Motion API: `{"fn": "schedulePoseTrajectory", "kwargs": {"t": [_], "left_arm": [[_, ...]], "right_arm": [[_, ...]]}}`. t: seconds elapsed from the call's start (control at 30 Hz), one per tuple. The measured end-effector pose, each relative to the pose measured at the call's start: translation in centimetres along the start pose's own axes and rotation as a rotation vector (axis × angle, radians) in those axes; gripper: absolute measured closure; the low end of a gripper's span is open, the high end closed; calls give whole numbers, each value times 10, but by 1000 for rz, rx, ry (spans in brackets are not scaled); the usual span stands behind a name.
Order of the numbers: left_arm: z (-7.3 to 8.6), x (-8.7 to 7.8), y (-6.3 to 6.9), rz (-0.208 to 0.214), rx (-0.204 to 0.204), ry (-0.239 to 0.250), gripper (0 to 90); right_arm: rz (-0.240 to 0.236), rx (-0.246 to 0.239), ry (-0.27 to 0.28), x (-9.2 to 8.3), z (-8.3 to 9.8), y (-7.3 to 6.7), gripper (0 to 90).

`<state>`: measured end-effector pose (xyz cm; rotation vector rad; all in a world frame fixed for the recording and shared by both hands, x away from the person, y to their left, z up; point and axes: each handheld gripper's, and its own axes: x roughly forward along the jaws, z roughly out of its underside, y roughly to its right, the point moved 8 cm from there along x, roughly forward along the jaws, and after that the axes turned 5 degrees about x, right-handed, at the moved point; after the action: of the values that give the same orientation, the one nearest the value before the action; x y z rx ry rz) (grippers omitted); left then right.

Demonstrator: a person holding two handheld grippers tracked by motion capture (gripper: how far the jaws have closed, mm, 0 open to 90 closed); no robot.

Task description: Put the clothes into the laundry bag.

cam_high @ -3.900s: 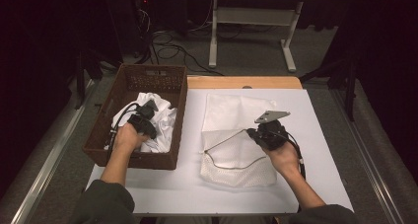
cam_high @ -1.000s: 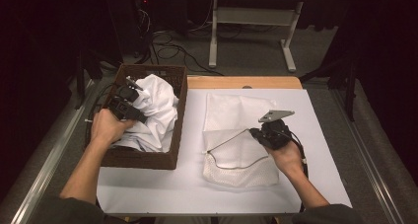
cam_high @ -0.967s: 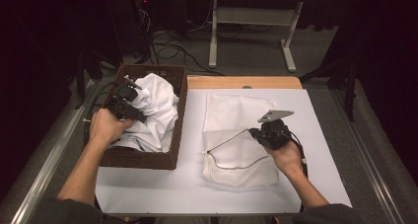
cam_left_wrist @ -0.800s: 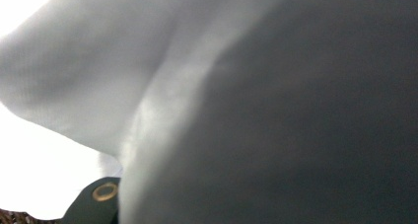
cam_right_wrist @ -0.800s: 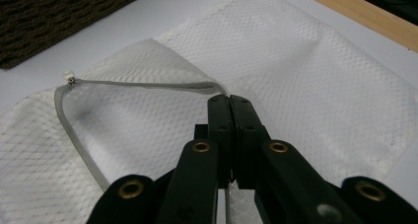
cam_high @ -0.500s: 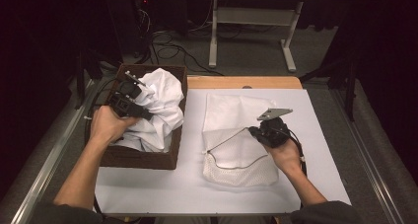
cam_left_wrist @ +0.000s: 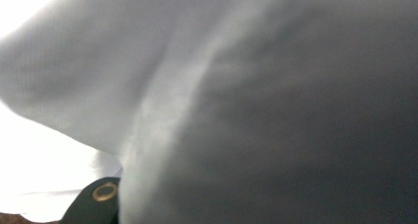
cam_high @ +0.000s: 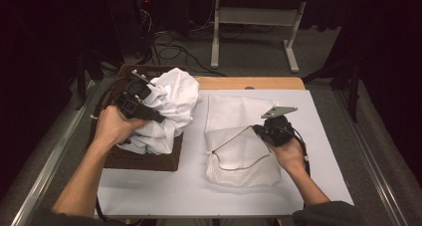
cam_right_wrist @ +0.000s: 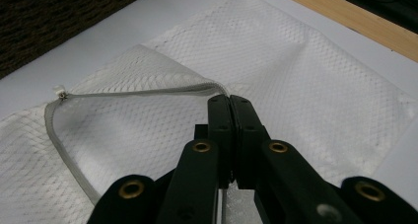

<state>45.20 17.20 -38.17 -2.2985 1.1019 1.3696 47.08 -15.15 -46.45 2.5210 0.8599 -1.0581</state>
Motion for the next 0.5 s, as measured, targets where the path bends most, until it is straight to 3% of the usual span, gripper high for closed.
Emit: {"fn": "schedulePoseTrajectory", "kwargs": {"t": [0.33,0.5], "left_arm": [[-9,5,25,17,73,-23,759],[-13,8,43,50,123,-26,759]], "right_arm": [[14,23,-1,-1,2,9,898],[16,39,0,-2,2,11,899]]}}
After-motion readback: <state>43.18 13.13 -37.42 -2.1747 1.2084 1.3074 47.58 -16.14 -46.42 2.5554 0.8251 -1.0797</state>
